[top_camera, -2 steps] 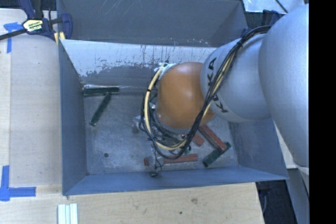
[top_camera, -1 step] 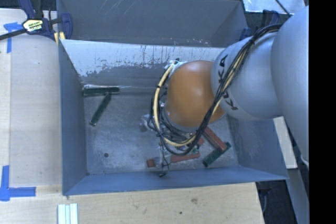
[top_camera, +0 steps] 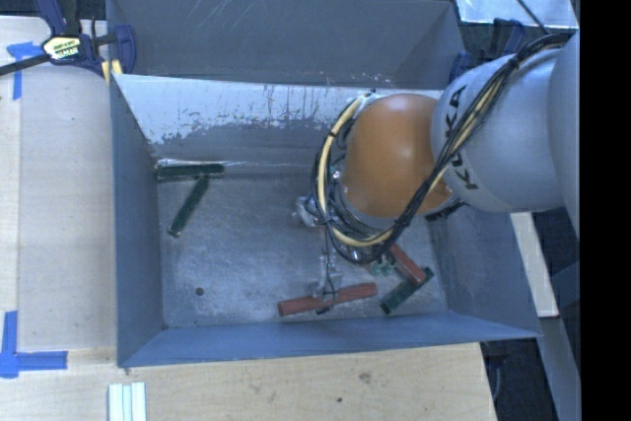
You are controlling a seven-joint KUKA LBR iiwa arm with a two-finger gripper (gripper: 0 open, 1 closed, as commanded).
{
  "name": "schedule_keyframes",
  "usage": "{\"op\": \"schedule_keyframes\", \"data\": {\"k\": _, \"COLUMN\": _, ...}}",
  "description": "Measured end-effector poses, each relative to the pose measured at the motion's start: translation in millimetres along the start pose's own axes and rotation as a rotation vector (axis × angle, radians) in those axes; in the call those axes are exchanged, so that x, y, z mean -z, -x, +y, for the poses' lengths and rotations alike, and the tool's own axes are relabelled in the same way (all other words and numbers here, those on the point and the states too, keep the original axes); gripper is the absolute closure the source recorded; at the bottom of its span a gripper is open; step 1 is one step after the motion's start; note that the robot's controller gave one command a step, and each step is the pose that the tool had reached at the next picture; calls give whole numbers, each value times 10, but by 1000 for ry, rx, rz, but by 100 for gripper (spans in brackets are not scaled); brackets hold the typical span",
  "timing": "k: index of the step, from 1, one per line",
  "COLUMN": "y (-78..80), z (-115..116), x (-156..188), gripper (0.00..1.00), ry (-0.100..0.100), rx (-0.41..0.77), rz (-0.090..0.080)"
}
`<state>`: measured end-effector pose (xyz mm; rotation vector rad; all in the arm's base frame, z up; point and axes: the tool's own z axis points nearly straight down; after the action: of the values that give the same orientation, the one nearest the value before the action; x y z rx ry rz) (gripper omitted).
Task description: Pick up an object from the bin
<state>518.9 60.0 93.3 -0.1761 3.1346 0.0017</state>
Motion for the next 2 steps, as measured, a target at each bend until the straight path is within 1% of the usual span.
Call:
{"op": "schedule_keyframes", "data": {"k": 1, "y": 20, "z": -478, "x": -31, "gripper": 0, "ry": -1, "rx": -206, "rz": 0}}
{"op": "schedule_keyframes", "data": {"k": 2, "y": -40, "z": -643, "x": 121, "gripper": 0, "ry": 0, "rx": 100, "rz": -4}}
